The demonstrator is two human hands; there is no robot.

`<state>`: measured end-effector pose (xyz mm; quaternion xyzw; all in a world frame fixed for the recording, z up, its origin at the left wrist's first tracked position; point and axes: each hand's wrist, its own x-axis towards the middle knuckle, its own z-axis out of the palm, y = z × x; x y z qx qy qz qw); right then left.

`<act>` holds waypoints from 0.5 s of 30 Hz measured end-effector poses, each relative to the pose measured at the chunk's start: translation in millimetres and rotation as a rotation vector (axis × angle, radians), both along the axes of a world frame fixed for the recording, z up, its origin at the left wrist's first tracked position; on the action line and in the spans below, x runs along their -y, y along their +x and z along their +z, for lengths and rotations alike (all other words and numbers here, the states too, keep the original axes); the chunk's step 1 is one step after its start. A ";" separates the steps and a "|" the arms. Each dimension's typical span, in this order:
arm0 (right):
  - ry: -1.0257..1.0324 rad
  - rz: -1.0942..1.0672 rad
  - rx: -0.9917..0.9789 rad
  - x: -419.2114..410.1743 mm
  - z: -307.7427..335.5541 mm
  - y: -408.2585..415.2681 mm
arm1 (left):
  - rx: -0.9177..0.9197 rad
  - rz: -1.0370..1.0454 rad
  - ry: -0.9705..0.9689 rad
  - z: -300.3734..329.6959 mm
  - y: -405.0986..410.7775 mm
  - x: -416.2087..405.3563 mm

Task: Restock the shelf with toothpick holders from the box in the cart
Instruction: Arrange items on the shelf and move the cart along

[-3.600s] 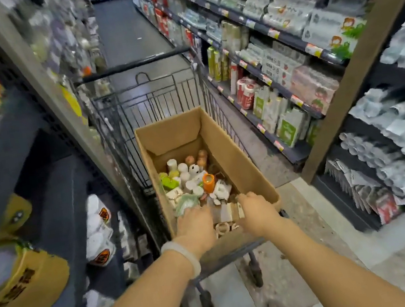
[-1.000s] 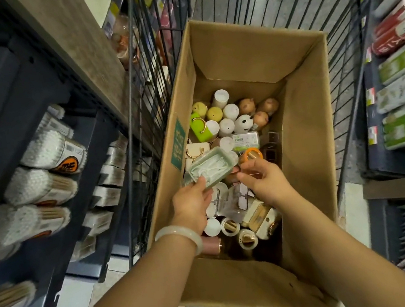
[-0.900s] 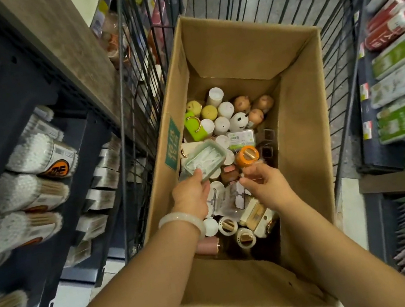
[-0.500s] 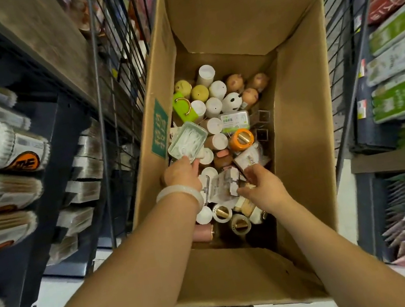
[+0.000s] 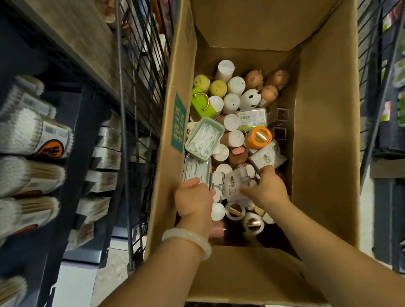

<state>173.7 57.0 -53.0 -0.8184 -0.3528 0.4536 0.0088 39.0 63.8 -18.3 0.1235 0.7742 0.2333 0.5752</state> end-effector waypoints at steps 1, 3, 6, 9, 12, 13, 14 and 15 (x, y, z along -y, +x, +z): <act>0.023 -0.018 -0.014 0.4 6.6 4.7 | -0.031 -0.087 0.040 -3.2 -2.5 1.3; 0.080 -0.043 -0.063 0.0 22.3 16.4 | -0.115 -0.282 0.090 1.3 -2.3 0.7; 0.167 -0.045 -0.197 -4.4 45.8 35.3 | -0.085 -0.549 0.145 11.1 -3.5 -3.2; 0.199 0.024 -0.379 -10.9 68.7 46.2 | -0.043 -0.772 0.240 26.2 -3.4 -9.2; 0.197 0.172 -0.485 -16.5 86.2 45.4 | 0.054 -0.875 0.269 40.4 -4.4 -14.3; 0.203 0.202 -0.507 -17.9 89.7 43.2 | 0.057 -0.898 0.266 43.1 -6.2 -14.4; 0.207 0.225 -0.526 -19.1 93.7 40.0 | 0.049 -0.912 0.264 45.0 -9.1 -14.6; 0.213 0.232 -0.541 -19.7 94.4 37.3 | 0.042 -0.902 0.256 45.8 -12.5 -14.3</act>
